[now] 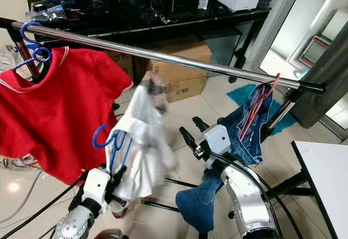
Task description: Hang hanger
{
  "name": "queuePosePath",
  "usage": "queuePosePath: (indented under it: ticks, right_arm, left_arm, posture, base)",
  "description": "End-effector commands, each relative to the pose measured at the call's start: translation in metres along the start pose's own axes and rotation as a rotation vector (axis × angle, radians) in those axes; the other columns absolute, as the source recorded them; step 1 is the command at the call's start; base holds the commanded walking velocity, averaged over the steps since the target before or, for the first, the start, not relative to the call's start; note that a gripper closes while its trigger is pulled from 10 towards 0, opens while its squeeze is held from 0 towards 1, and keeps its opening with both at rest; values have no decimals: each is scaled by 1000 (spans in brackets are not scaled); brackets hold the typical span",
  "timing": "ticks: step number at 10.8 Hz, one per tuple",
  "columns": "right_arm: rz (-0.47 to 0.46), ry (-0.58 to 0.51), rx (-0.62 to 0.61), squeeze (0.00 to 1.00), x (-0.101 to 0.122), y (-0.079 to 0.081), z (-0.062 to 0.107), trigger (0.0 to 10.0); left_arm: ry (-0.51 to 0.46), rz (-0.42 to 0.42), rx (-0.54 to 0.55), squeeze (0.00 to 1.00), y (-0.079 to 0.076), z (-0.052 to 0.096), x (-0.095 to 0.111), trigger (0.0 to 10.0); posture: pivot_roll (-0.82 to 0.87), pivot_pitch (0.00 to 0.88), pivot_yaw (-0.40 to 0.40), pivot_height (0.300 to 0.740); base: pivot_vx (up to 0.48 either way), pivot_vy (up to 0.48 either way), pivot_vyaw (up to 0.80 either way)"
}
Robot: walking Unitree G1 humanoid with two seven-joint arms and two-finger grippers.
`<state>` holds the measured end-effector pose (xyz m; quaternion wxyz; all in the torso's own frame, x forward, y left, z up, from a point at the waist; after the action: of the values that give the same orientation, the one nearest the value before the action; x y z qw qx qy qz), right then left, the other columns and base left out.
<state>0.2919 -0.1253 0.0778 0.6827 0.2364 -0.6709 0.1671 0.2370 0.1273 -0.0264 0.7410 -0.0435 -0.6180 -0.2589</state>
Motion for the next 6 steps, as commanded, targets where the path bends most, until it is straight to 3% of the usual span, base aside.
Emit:
queuePosePath:
  ticks: [1,4,6]
  right_arm:
    - [14,3,-3,0,1,-2,2,10000]
    - [62,-17,51,0,12,4,-5,10000]
    - [76,-29,48,0,17,1,-10,10000]
  left_arm:
    - [-45,24,-6,0,4,-10,12,10000]
    - [-149,10,-3,0,36,-27,50,10000]
    - [-189,-38,-19,0,44,-30,66,10000]
  posture:
    - [227,17,-82,740]
    - [228,18,-88,740]
    - [229,17,-89,740]
  base:
    - [0,0,0]
    - [0,0,0]
    - [0,0,0]
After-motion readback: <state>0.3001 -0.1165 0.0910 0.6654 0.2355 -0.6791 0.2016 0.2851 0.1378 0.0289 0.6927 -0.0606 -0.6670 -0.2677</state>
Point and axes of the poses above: a point about 5 cm out from each wrist's last joint towards the gripper, its own z axis pointing back from the gripper into the wrist, its own x axis along the axis of the wrist's last joint, y = z × x, the point moved 4 cm from there along -z, pointing out of the wrist towards the gripper, and after that the axes turned 13 degrees about -z, right-handed, at the moved point
